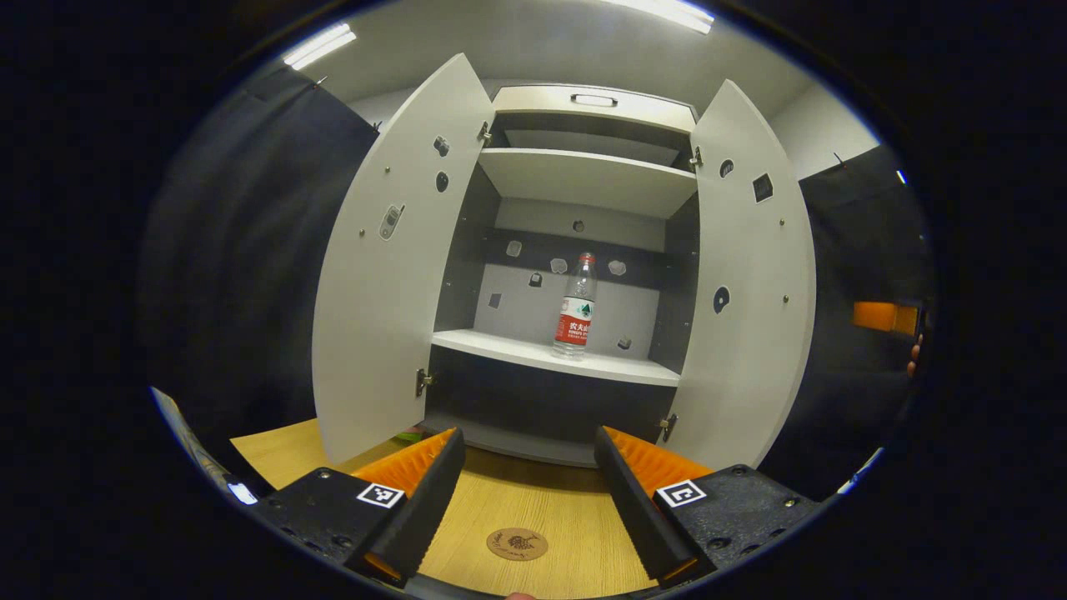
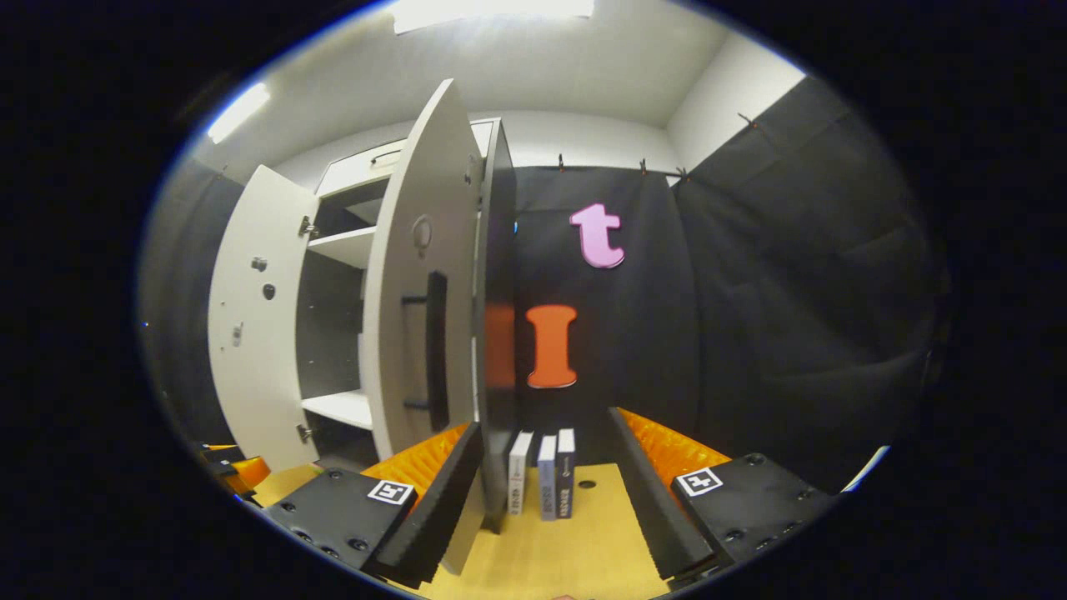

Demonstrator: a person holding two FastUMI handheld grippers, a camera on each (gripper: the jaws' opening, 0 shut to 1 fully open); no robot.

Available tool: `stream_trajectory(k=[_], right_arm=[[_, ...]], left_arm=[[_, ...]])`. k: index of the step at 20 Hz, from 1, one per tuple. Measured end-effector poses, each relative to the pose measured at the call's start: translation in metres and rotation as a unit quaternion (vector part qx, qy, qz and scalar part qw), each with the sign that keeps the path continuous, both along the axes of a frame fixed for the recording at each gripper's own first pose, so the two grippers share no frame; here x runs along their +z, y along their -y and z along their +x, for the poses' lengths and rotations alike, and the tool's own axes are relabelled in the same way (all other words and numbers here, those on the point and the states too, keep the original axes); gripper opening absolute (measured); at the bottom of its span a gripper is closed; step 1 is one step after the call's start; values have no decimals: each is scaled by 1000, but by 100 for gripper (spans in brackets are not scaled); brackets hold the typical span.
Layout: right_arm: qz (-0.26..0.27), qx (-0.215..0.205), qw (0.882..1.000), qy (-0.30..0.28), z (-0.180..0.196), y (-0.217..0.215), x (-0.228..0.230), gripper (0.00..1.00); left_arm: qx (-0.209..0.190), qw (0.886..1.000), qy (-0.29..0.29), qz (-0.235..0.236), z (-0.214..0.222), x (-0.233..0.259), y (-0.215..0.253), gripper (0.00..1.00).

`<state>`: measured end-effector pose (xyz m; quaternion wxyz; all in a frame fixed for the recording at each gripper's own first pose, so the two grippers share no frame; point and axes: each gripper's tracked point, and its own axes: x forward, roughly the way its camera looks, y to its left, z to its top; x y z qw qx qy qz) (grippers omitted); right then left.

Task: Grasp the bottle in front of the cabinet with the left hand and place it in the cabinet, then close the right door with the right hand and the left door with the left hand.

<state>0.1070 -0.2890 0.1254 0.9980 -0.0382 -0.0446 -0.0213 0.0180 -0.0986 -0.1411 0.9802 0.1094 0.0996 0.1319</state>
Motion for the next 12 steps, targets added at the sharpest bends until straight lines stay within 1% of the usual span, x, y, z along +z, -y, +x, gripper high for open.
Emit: stream_trajectory(k=[1, 2, 3, 4, 5, 8, 9, 10, 11, 12], right_arm=[[-3, -13, 1000, 11, 7, 2, 19, 98], [-4, -28, 999, 20, 13, 5, 33, 98], [-3, -37, 999, 21, 16, 5, 42, 94], [-6, -39, 999, 26, 23, 1, 51, 100], [-14, -41, 999, 25, 29, -5, 56, 98], [-26, -48, 998, 29, 42, -21, 63, 98], [-24, -40, 999, 27, 46, -31, 60, 89], [-20, -29, 999, 25, 48, -41, 57, 89], [-21, -39, 999, 29, 47, -40, 57, 89], [-19, -50, 998, 34, 48, -37, 59, 95]], left_arm=[[-2, 1000, 0, 5, 0, 4, -6, 95], [-7, 1000, -4, 9, 0, 6, -11, 95], [-9, 1000, -5, 12, -1, 10, -16, 95], [-12, 1000, -3, 12, -1, 15, -21, 95], [-13, 1000, -4, 11, -1, 18, -26, 95], [-12, 1000, -7, 14, 1, 22, -43, 95], [-12, 1000, -6, 18, 1, 24, -49, 95], [-11, 1000, -3, 21, 3, 27, -54, 95], [-13, 1000, 0, 22, 3, 29, -57, 95], [-13, 1000, 3, 22, 5, 31, -61, 95]])
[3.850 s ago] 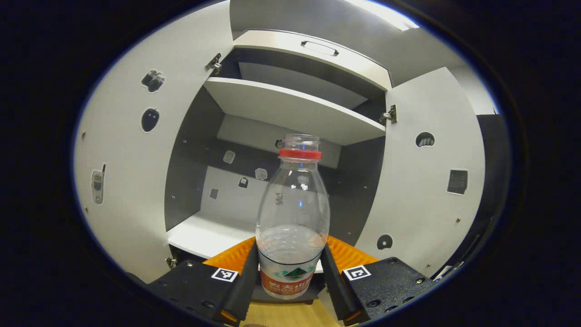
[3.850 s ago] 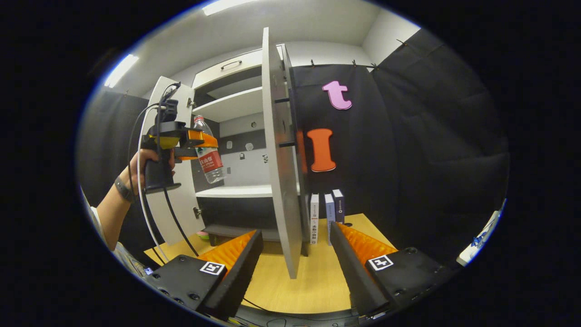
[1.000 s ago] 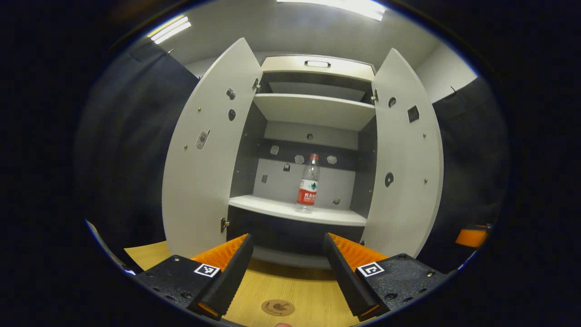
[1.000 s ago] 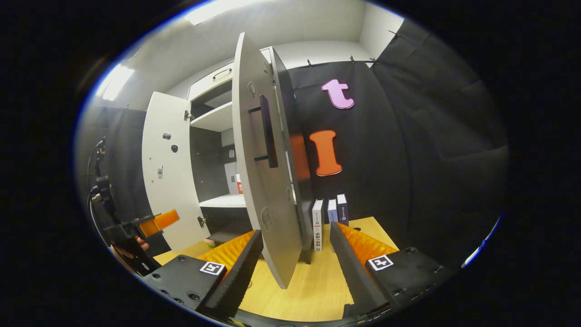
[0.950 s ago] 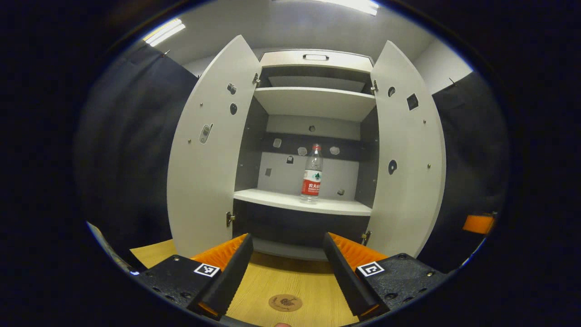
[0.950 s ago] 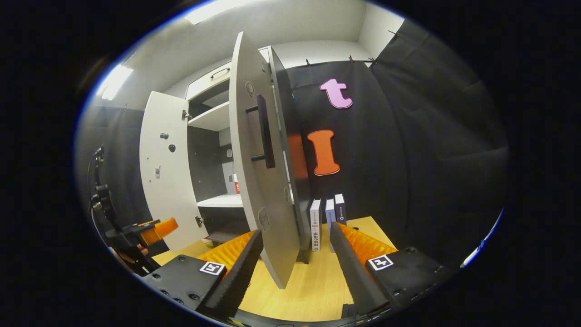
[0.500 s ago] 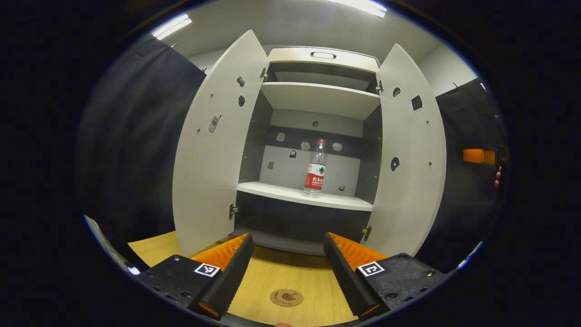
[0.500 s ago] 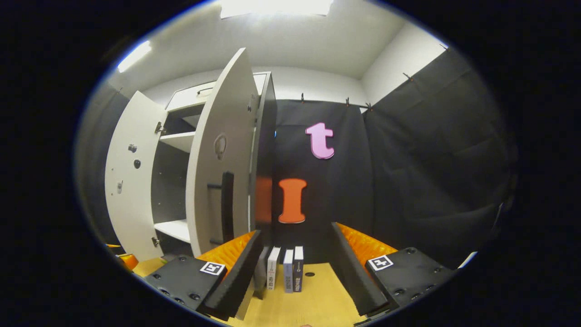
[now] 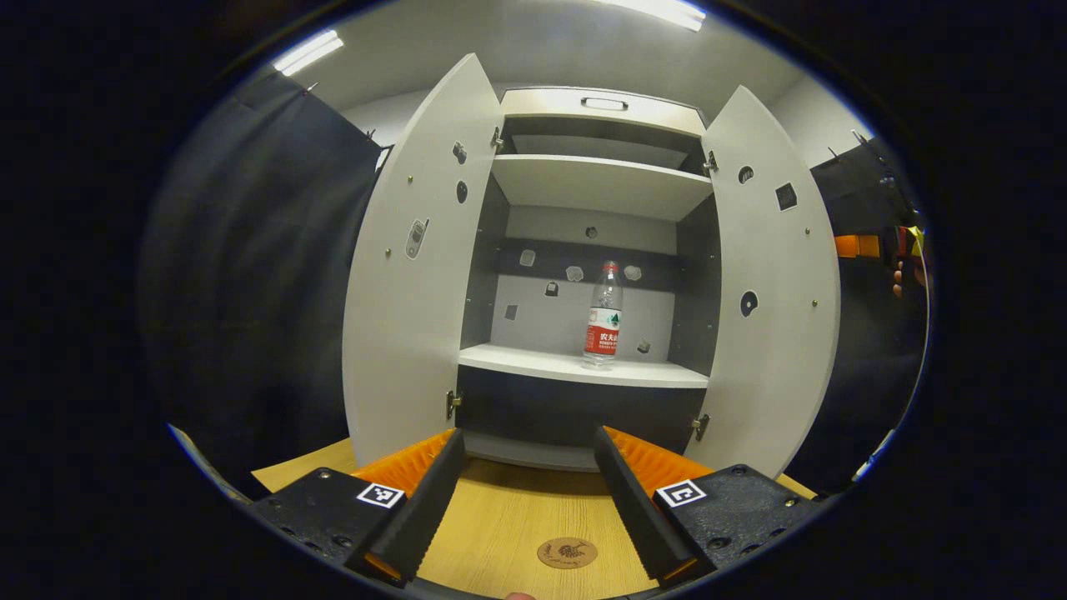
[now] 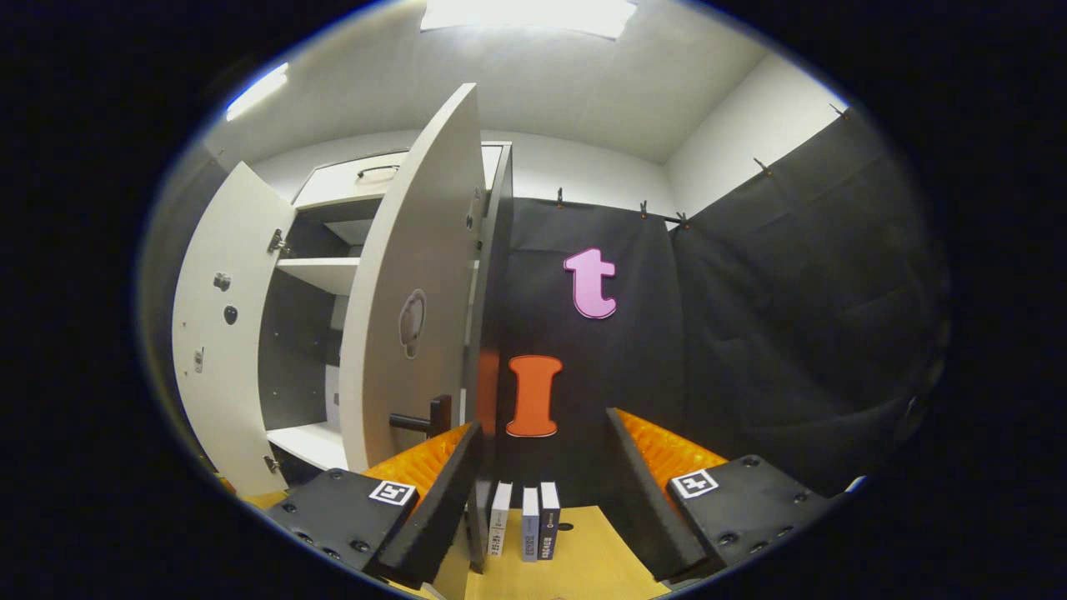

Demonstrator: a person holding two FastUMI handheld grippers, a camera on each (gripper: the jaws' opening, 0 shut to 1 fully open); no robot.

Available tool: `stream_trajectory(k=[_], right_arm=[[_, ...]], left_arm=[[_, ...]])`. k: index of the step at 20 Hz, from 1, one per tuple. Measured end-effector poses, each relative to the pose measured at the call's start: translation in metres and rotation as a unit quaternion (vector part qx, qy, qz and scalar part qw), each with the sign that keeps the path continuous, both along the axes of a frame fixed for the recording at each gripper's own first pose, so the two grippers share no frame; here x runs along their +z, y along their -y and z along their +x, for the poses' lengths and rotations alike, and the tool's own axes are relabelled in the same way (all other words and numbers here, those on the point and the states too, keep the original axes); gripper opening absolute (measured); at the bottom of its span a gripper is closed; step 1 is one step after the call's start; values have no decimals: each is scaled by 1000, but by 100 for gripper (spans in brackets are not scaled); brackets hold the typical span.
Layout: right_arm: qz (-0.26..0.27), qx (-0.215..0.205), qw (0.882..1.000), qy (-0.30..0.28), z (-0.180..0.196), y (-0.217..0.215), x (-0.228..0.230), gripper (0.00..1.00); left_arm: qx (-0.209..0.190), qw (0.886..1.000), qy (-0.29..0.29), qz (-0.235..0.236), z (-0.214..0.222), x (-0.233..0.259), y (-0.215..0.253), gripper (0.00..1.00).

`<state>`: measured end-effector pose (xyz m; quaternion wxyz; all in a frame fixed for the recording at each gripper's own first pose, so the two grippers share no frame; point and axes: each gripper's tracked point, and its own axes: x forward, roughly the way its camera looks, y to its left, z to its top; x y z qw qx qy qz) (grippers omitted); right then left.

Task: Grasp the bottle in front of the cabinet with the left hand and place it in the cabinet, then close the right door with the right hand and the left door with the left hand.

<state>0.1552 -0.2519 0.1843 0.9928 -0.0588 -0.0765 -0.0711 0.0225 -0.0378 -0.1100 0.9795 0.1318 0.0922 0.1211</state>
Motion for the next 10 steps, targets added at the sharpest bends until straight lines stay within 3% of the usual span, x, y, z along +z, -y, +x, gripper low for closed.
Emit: stream_trajectory(k=[3, 4, 5, 10], right_arm=[[14, 0, 1000, 0, 1, -6, -2, 93], [17, 3, 1000, -4, 2, -10, -3, 87], [21, 6, 1000, -7, 2, -13, -4, 93], [24, 44, 999, -18, 1, -50, -4, 93]], left_arm=[[-3, 1000, 1, -3, 5, 1, -8, 95], [-6, 1000, 2, -5, 7, 2, -9, 95], [-9, 1000, 3, -9, 8, 2, -10, 92], [-17, 999, 11, -28, 15, 5, -14, 95]])
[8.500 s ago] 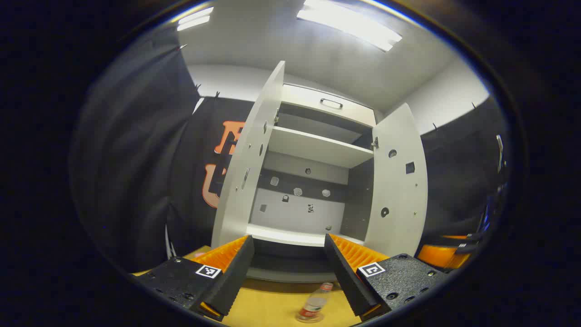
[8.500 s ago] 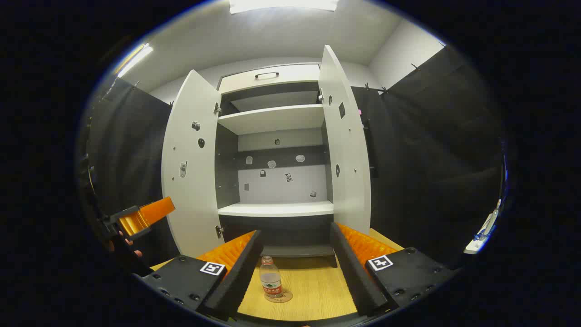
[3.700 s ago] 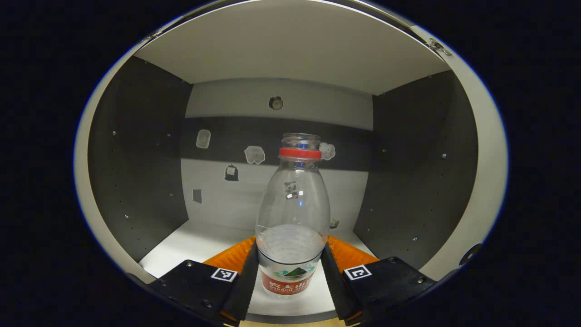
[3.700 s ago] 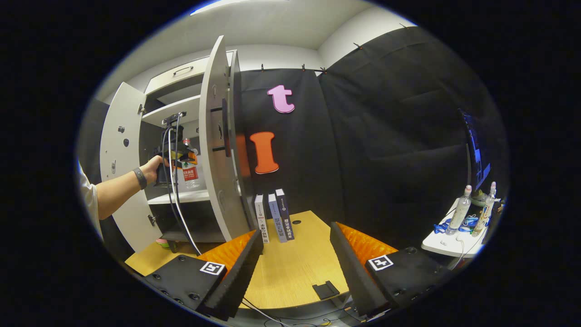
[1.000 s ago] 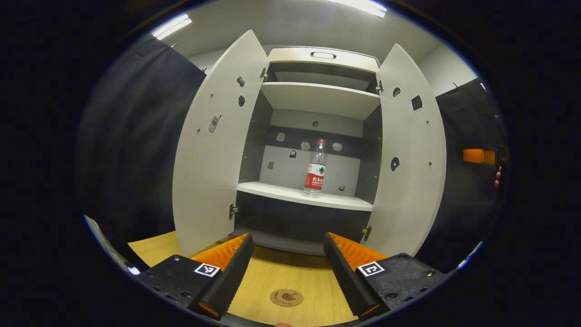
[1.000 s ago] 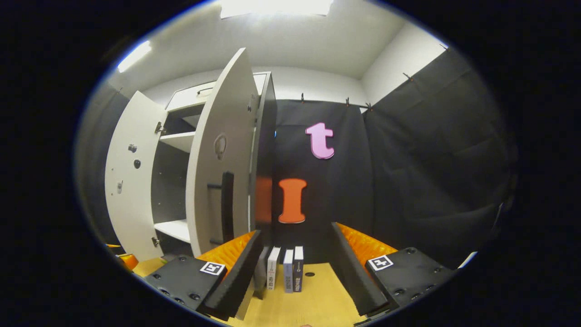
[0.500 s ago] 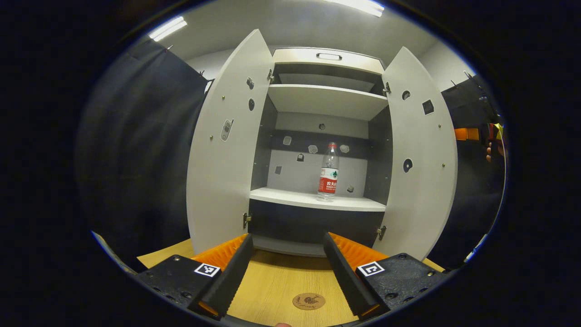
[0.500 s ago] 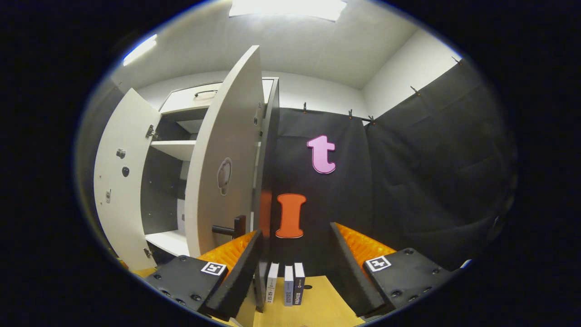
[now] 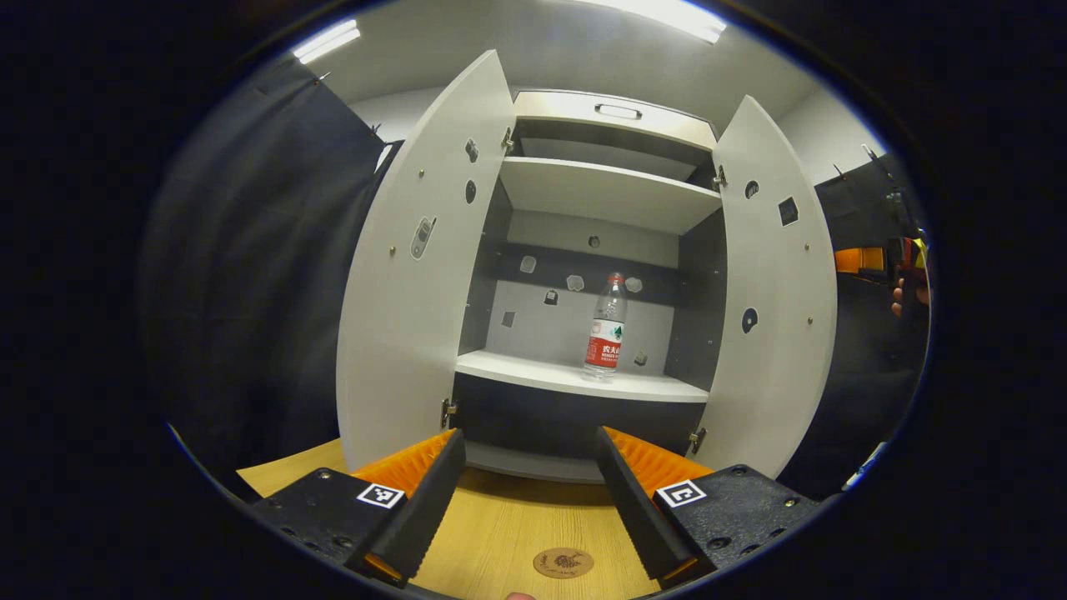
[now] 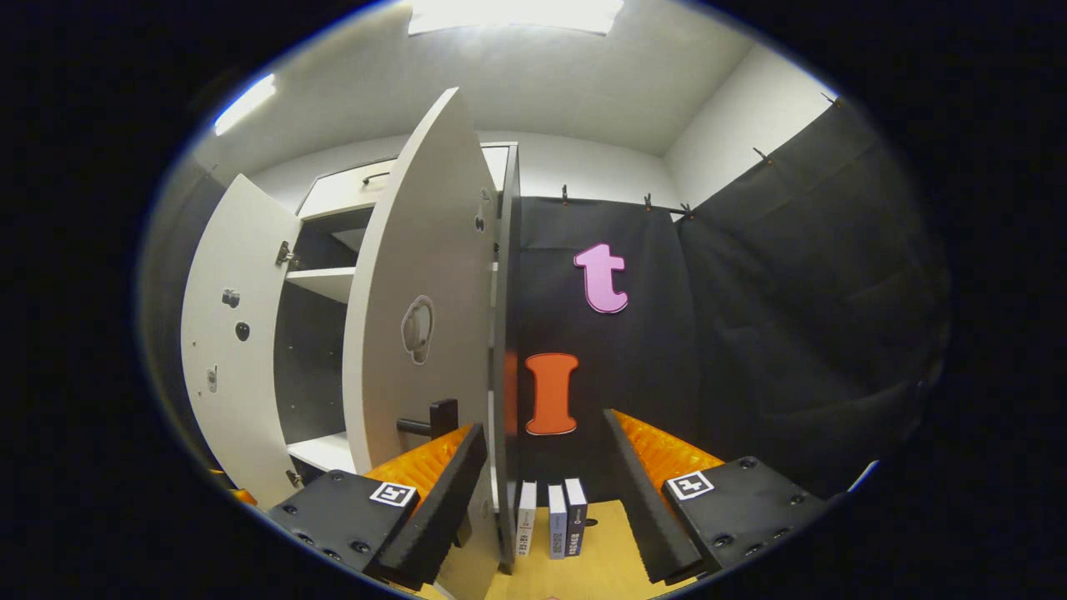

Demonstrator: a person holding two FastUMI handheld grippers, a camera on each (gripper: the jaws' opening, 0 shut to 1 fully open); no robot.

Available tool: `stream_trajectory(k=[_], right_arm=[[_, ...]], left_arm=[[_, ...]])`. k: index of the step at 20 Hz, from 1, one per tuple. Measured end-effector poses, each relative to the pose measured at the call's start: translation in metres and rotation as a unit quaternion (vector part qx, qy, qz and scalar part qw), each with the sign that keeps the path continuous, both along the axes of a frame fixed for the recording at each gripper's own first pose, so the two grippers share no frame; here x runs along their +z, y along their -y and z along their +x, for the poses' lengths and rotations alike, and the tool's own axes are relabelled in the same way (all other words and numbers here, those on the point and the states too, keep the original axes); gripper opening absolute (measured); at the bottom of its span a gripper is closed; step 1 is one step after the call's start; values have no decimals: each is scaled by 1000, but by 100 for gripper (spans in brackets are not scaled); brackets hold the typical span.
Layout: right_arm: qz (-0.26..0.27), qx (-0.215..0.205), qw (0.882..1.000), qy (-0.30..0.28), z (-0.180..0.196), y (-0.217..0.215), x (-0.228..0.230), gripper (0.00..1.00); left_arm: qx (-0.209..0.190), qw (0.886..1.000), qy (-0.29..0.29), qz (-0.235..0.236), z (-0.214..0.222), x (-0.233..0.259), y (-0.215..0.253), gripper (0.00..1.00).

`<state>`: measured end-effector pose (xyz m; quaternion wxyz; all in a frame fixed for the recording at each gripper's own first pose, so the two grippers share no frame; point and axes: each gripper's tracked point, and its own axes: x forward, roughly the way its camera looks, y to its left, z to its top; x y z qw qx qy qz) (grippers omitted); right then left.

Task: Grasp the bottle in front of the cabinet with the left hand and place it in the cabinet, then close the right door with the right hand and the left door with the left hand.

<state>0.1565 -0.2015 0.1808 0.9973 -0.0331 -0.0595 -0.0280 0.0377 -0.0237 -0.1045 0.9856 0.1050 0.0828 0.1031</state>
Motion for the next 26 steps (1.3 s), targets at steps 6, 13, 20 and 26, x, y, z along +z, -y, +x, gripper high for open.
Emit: stream_trajectory(k=[6, 13, 20, 26], right_arm=[[-13, 13, 1000, 0, 4, -42, -2, 93], [-28, 43, 999, -2, 20, -91, -4, 93], [-16, 99, 995, -13, 41, -143, -13, 95], [-28, 108, 994, -21, 30, -144, -19, 95]], left_arm=[[12, 1000, 0, 4, -11, 6, -20, 95], [34, 999, 8, 5, -24, 19, -43, 95], [60, 997, 37, 10, -32, 41, -64, 95], [85, 993, 83, -3, -30, 85, -84, 95]])
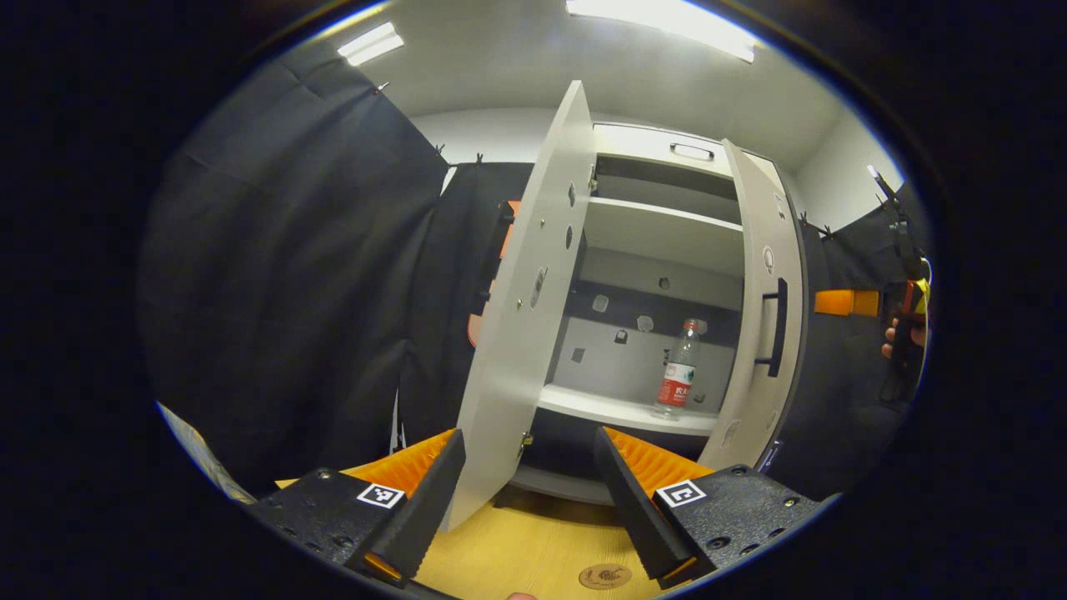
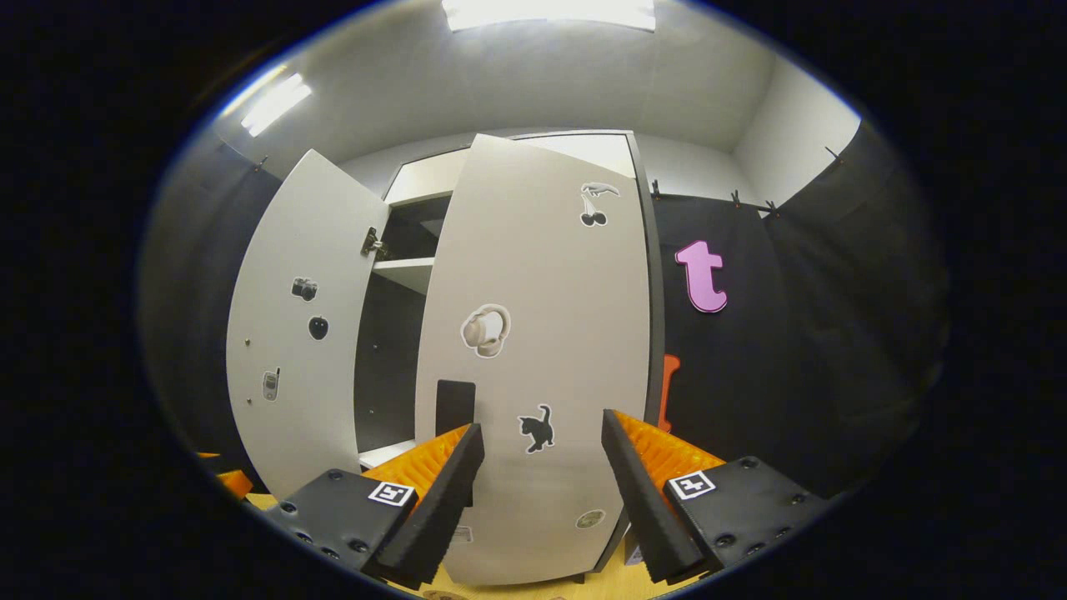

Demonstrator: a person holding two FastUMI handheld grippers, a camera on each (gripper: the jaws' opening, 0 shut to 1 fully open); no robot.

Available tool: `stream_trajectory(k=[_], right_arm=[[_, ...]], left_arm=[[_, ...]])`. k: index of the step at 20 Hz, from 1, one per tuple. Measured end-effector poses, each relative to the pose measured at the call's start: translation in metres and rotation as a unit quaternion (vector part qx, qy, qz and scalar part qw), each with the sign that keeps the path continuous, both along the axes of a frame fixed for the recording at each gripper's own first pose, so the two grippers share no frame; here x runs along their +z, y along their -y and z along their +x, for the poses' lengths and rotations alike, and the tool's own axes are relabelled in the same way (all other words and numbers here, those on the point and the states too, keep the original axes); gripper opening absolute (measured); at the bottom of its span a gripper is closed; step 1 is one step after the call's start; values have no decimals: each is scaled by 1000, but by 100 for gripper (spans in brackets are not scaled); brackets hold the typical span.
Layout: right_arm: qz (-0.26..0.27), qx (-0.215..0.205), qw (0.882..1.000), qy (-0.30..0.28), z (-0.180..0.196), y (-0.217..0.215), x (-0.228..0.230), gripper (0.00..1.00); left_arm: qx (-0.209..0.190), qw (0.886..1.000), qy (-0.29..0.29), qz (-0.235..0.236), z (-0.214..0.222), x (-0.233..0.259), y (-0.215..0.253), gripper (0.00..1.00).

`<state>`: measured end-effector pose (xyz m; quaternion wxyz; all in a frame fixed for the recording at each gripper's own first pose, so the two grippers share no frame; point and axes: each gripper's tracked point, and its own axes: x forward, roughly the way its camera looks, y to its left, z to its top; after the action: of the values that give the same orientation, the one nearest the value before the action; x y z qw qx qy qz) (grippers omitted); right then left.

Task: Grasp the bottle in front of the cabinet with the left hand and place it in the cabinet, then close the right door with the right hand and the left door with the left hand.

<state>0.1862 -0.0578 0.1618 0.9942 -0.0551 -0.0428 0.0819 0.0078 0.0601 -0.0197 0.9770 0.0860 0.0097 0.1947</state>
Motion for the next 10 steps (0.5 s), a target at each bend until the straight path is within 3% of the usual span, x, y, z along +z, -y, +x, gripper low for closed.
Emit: stream_trajectory(k=[5, 10], right_arm=[[1, 4, 1000, -8, -22, 16, -17, 95], [16, 14, 1000, -18, -37, 28, -38, 95]], left_arm=[[56, 997, 41, -38, 1, 53, -46, 94], [115, 992, 51, 9, 10, 79, -100, 94]])
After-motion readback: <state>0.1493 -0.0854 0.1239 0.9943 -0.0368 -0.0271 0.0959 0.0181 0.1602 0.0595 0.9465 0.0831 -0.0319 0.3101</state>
